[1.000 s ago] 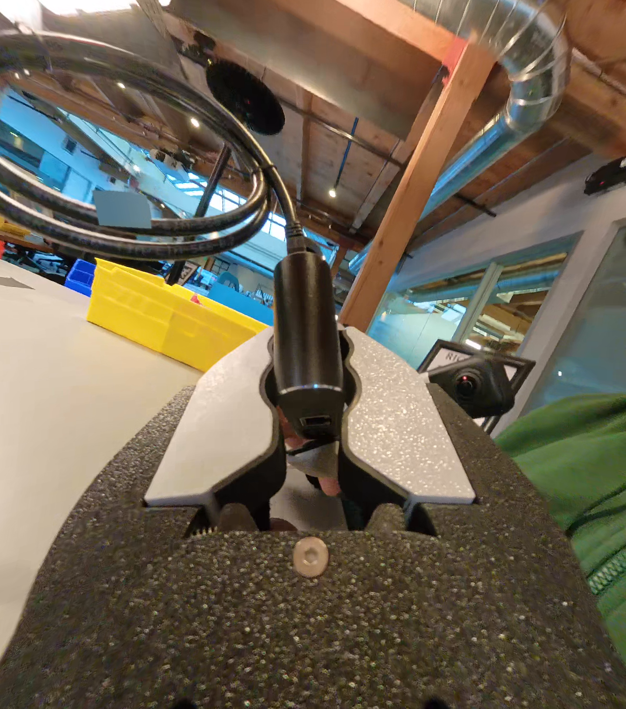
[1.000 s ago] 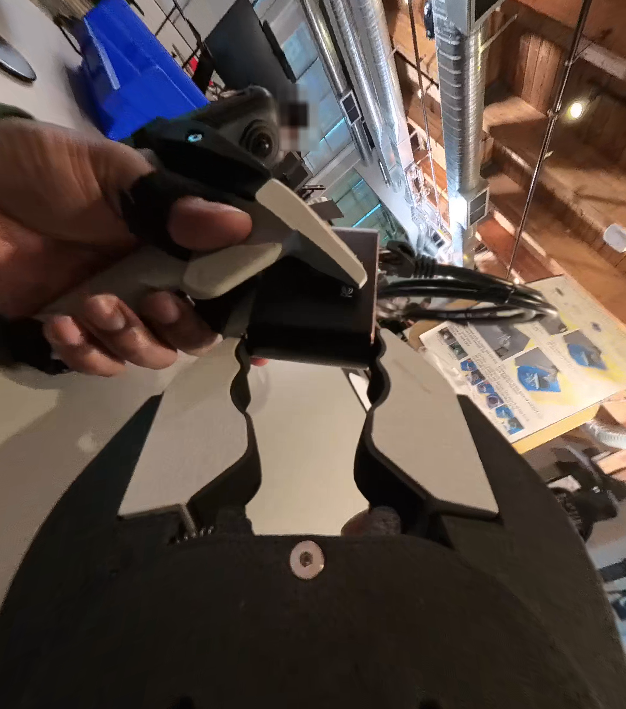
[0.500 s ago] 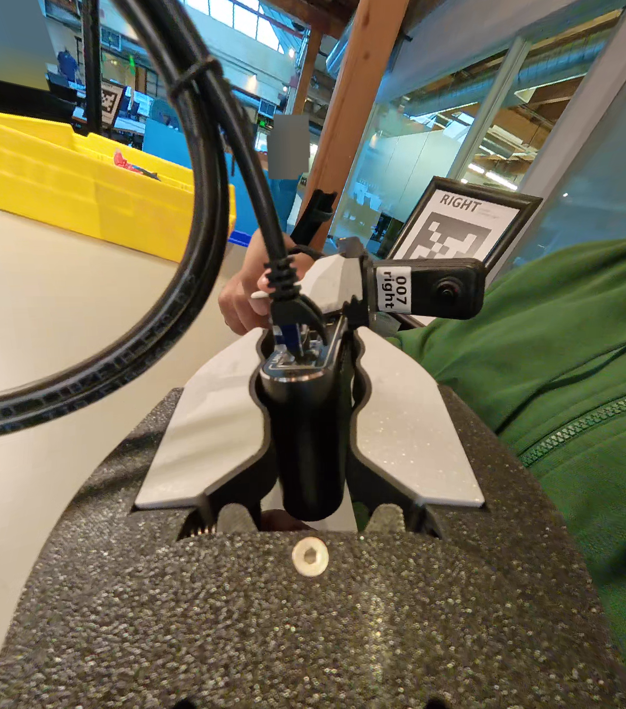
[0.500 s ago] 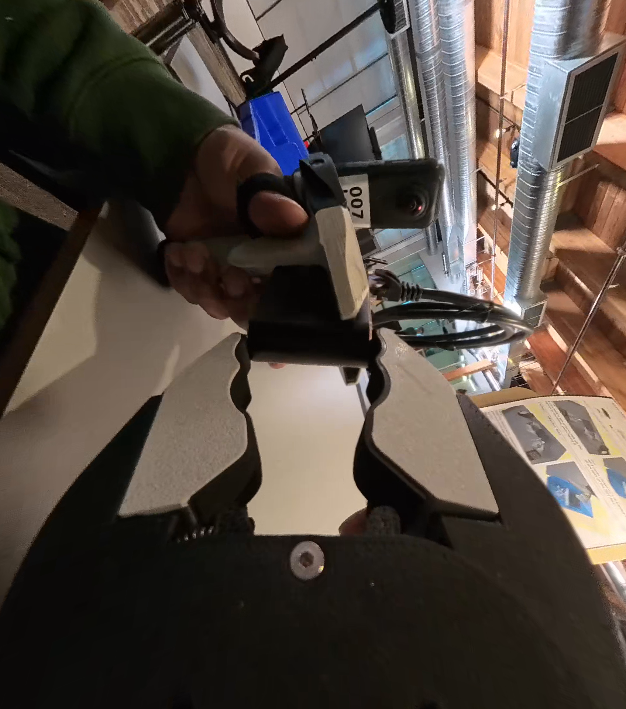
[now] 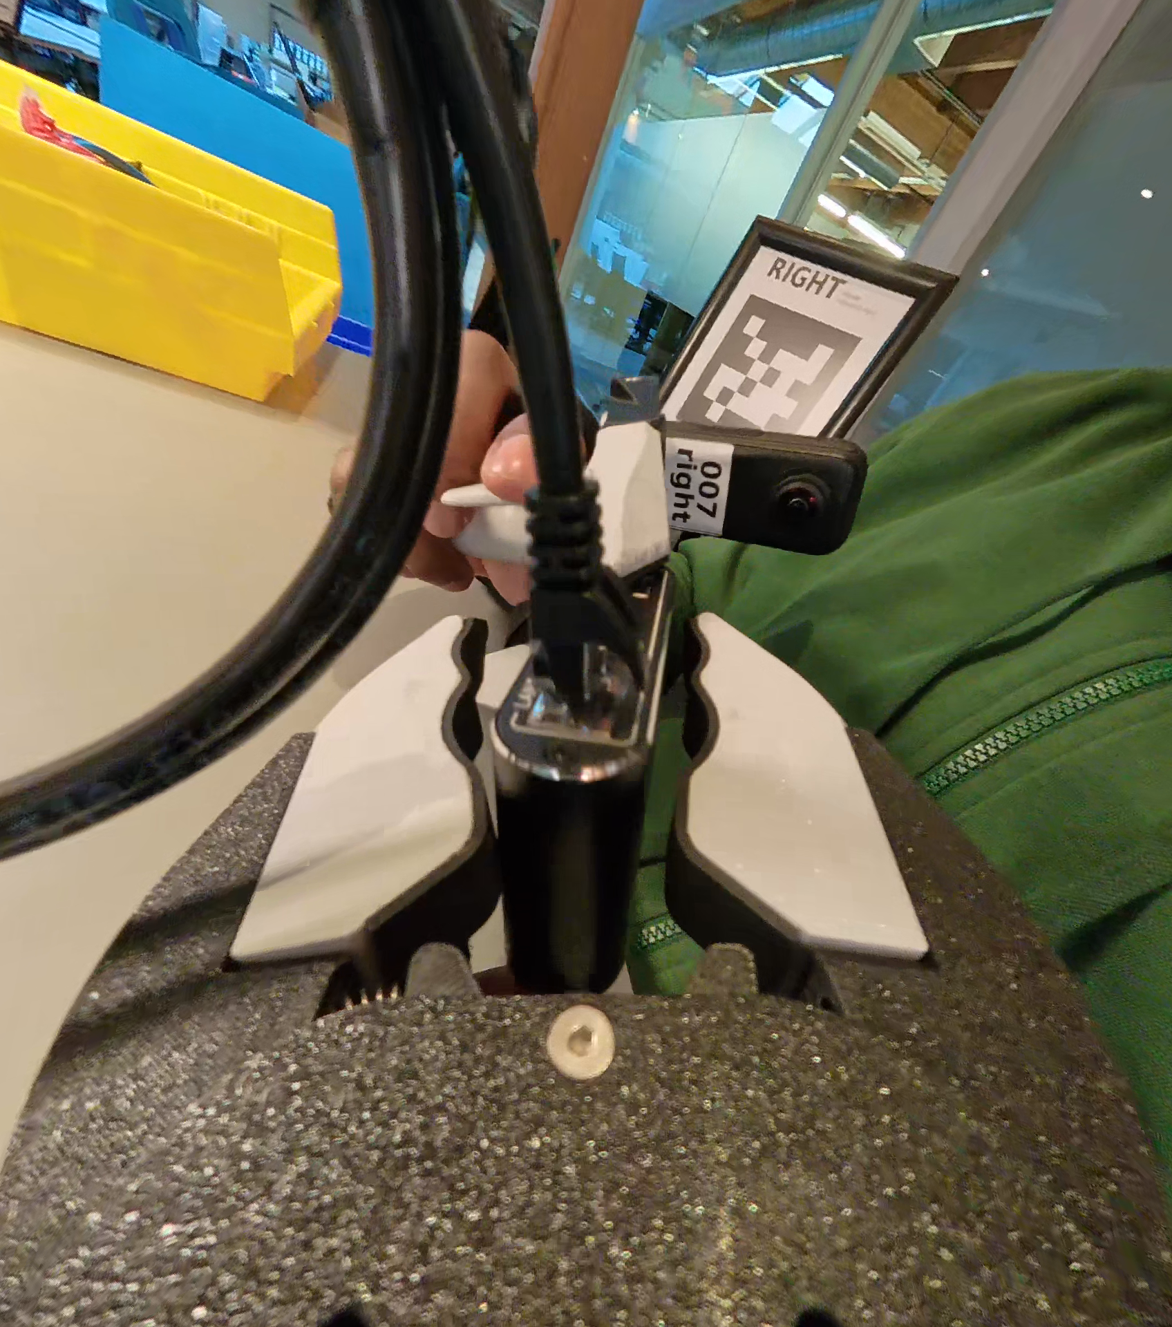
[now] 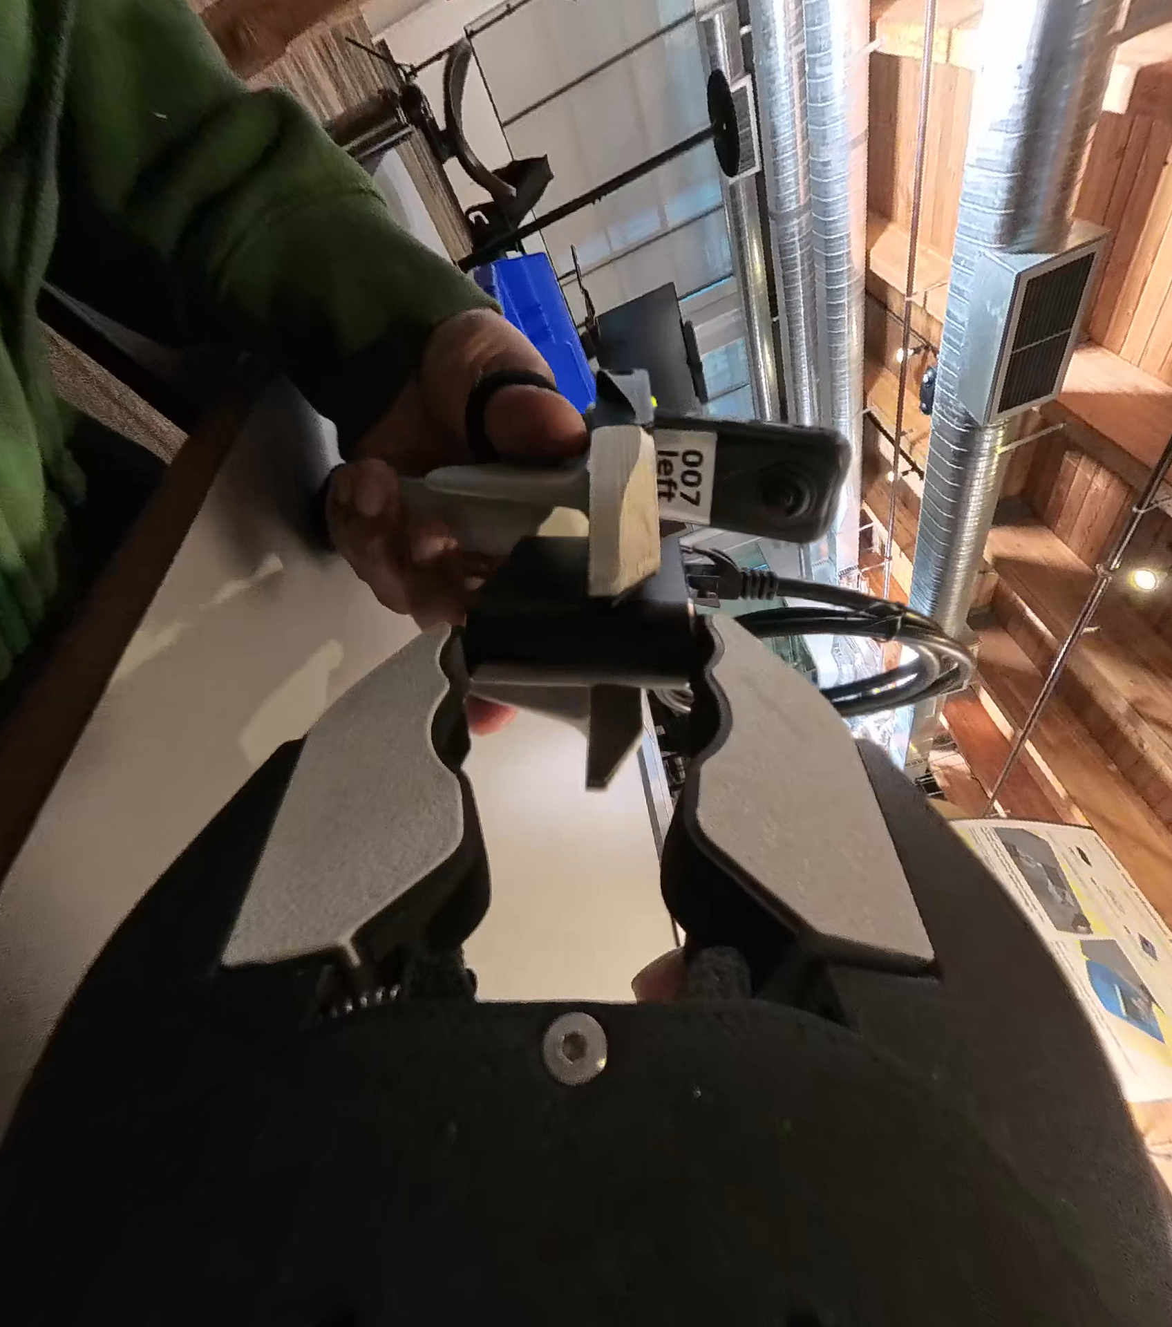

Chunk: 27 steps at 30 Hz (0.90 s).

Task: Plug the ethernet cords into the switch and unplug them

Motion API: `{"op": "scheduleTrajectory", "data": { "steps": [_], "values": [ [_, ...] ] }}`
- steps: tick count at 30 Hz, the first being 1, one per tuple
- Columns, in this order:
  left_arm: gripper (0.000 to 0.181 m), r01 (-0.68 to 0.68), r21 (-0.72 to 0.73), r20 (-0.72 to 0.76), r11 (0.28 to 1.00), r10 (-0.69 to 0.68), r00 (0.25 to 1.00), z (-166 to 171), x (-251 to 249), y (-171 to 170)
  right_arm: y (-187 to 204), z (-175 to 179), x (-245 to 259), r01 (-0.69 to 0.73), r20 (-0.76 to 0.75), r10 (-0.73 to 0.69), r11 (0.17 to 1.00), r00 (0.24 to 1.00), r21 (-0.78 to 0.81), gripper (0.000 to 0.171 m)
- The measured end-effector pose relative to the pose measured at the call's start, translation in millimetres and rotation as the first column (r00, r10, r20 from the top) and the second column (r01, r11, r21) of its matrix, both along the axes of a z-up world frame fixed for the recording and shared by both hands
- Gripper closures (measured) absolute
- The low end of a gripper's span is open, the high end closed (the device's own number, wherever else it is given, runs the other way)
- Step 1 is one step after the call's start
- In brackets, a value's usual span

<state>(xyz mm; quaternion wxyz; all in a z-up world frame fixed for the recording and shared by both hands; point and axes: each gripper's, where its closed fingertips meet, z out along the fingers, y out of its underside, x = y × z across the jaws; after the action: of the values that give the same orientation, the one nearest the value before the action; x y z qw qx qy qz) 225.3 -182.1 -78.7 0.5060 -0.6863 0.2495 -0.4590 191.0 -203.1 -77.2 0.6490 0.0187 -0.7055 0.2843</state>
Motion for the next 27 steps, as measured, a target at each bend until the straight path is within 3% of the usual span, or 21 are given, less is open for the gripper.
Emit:
{"op": "scheduleTrajectory", "data": {
  "steps": [6, 12, 16, 20, 23, 27],
  "values": [
    [0.137, 0.016, -0.001, 0.001, 1.0, -0.016, 1.0, 0, 1, -2, -1, -1, 0, -0.003, -0.001, 0.003, 1.0, 1.0, -0.001, 0.111],
    [0.137, -0.197, 0.117, -0.105, 0.973, 0.209, 0.972, 1, -23, 17, 28, -3, -13, 0.194, 0.005, -0.194, 0.981, 0.981, -0.007, 0.115],
    [0.137, -0.356, 0.242, -0.299, 0.903, 0.419, 0.857, -5, -58, 27, 46, -8, -10, 0.212, 0.125, -0.199, 0.972, 0.972, -0.097, 0.119],
    [0.138, -0.39, 0.296, -0.491, 0.872, 0.489, 0.721, -18, -81, 32, 45, 5, -8, 0.183, 0.106, -0.169, 0.973, 0.98, -0.139, 0.126],
    [0.138, -0.373, 0.238, -0.632, 0.897, 0.435, 0.641, -30, -93, 37, 33, 9, -16, 0.175, 0.095, -0.168, 0.982, 0.981, -0.069, 0.139],
    [0.137, -0.275, 0.048, -0.8, 0.96, 0.202, 0.565, -42, -108, 42, 36, 21, -39, 0.237, 0.111, -0.236, 0.971, 0.965, 0.005, 0.148]
  ]
}}
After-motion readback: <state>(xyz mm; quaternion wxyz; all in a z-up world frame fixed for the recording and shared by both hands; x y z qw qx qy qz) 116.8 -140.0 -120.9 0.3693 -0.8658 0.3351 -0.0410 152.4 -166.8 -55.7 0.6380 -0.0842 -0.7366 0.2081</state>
